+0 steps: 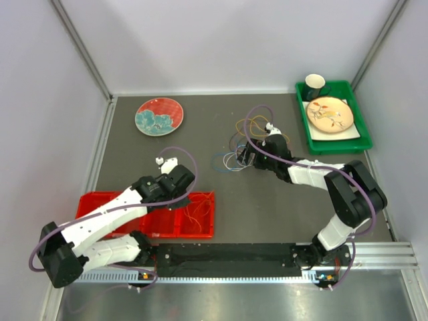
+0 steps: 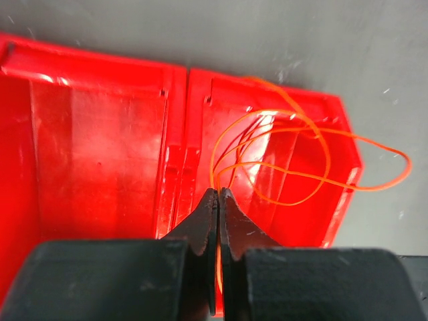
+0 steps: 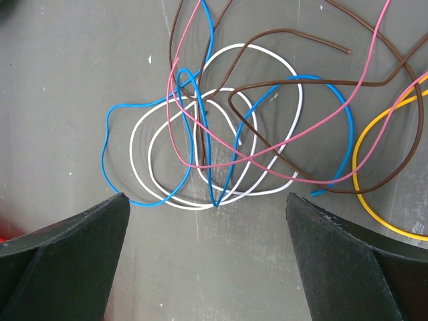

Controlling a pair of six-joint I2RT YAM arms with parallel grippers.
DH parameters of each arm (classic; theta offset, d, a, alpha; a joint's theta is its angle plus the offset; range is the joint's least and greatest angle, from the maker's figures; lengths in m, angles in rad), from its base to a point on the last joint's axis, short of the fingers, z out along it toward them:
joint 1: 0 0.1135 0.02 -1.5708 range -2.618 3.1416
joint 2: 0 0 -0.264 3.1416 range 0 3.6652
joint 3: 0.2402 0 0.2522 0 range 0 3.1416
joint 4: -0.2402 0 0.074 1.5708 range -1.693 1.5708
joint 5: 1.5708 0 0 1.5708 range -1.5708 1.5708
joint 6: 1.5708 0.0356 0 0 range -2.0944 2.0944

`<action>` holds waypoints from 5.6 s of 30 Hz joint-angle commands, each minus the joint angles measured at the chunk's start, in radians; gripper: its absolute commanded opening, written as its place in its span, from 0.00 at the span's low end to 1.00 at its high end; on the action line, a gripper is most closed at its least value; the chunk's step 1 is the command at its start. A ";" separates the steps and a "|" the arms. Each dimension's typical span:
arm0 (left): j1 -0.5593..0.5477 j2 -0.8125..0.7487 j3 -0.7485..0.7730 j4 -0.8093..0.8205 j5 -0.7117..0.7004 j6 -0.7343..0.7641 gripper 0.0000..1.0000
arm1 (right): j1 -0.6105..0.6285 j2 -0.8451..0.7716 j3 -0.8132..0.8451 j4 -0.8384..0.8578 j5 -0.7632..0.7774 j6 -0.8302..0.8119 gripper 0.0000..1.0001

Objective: Untangle the cables

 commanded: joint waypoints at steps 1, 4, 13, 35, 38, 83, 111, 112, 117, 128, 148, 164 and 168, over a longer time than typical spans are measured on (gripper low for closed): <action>0.000 -0.008 -0.048 0.042 0.048 -0.040 0.00 | 0.010 0.008 0.043 0.023 0.007 -0.010 0.99; 0.000 -0.031 -0.061 0.016 0.039 -0.070 0.00 | 0.010 0.008 0.042 0.021 0.006 -0.010 0.99; -0.002 -0.010 -0.066 0.016 0.112 -0.052 0.06 | 0.010 0.005 0.042 0.021 0.007 -0.010 0.99; -0.003 0.057 0.268 -0.186 -0.004 0.045 0.63 | 0.041 -0.043 0.030 0.034 0.030 -0.052 0.99; -0.005 0.051 0.239 -0.191 0.028 0.037 0.58 | 0.053 -0.062 0.031 0.018 0.046 -0.064 0.99; -0.030 0.208 0.293 -0.022 -0.053 0.152 0.47 | 0.066 -0.091 0.025 0.005 0.124 -0.069 0.99; 0.029 0.866 0.741 0.366 0.115 0.418 0.56 | -0.012 -0.266 -0.174 0.156 0.300 -0.032 0.99; 0.030 0.875 0.747 0.378 0.118 0.418 0.56 | -0.014 -0.273 -0.188 0.159 0.310 -0.029 0.99; 0.030 0.923 0.756 0.413 0.138 0.414 0.52 | -0.032 -0.297 -0.217 0.186 0.320 -0.013 0.99; 0.030 1.030 0.827 0.460 0.118 0.425 0.48 | -0.052 -0.294 -0.233 0.202 0.313 0.005 0.99; 0.027 1.183 1.061 0.417 0.148 0.649 0.54 | -0.088 -0.283 -0.256 0.238 0.267 0.034 0.99; 0.027 1.190 0.971 0.467 0.132 0.706 0.41 | -0.094 -0.265 -0.248 0.236 0.250 0.042 0.99; 0.027 1.174 0.974 0.472 0.105 0.704 0.23 | -0.095 -0.259 -0.242 0.235 0.247 0.040 0.99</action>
